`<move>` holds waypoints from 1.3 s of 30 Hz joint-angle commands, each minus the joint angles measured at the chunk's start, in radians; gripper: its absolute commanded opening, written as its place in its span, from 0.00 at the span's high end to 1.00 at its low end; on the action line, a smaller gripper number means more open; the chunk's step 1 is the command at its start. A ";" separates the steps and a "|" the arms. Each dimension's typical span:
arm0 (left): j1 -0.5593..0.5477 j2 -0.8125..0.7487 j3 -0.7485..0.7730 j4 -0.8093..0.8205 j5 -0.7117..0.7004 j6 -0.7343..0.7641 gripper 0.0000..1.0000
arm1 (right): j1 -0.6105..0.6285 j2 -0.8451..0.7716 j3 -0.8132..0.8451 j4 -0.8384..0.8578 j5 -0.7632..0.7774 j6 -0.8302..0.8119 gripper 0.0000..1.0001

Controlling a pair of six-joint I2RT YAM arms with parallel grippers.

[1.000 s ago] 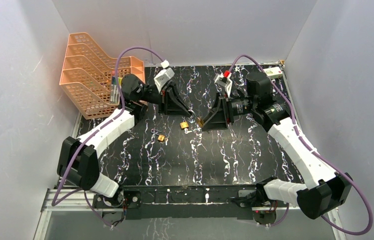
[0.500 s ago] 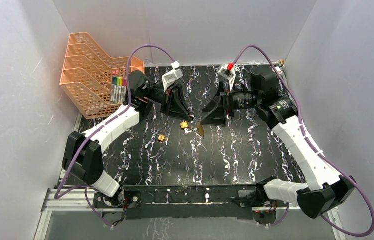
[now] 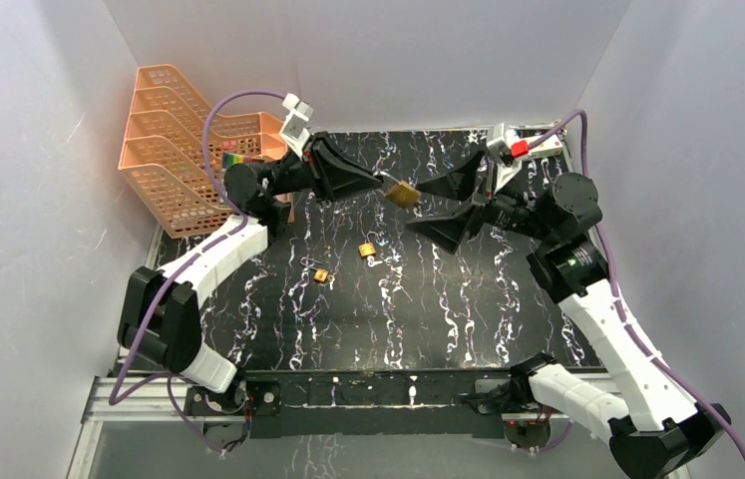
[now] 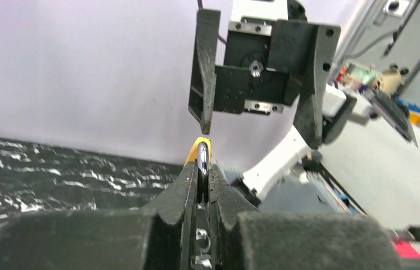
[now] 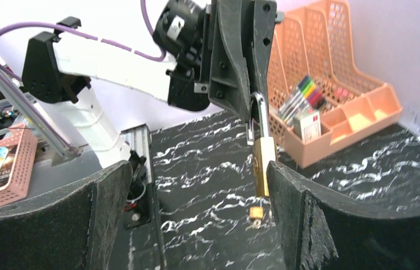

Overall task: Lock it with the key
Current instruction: Lock the lock.

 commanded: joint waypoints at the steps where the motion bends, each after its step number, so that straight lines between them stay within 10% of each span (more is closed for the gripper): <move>1: -0.001 -0.015 0.005 0.334 -0.245 -0.077 1.00 | 0.003 0.049 0.074 0.186 0.002 0.015 0.02; 23: -0.001 -0.013 0.034 0.458 -0.330 -0.158 1.00 | 0.001 0.178 0.075 0.383 0.085 0.007 0.09; 29: 0.006 -0.012 0.042 0.471 -0.344 -0.155 1.00 | 0.001 0.214 0.107 0.324 0.038 0.044 0.26; 34: 0.014 -0.007 0.048 0.481 -0.348 -0.159 1.00 | 0.001 0.223 0.118 0.312 0.026 0.063 0.58; 39: 0.021 -0.002 0.046 0.489 -0.357 -0.161 1.00 | 0.001 0.259 0.152 0.282 -0.007 0.081 0.60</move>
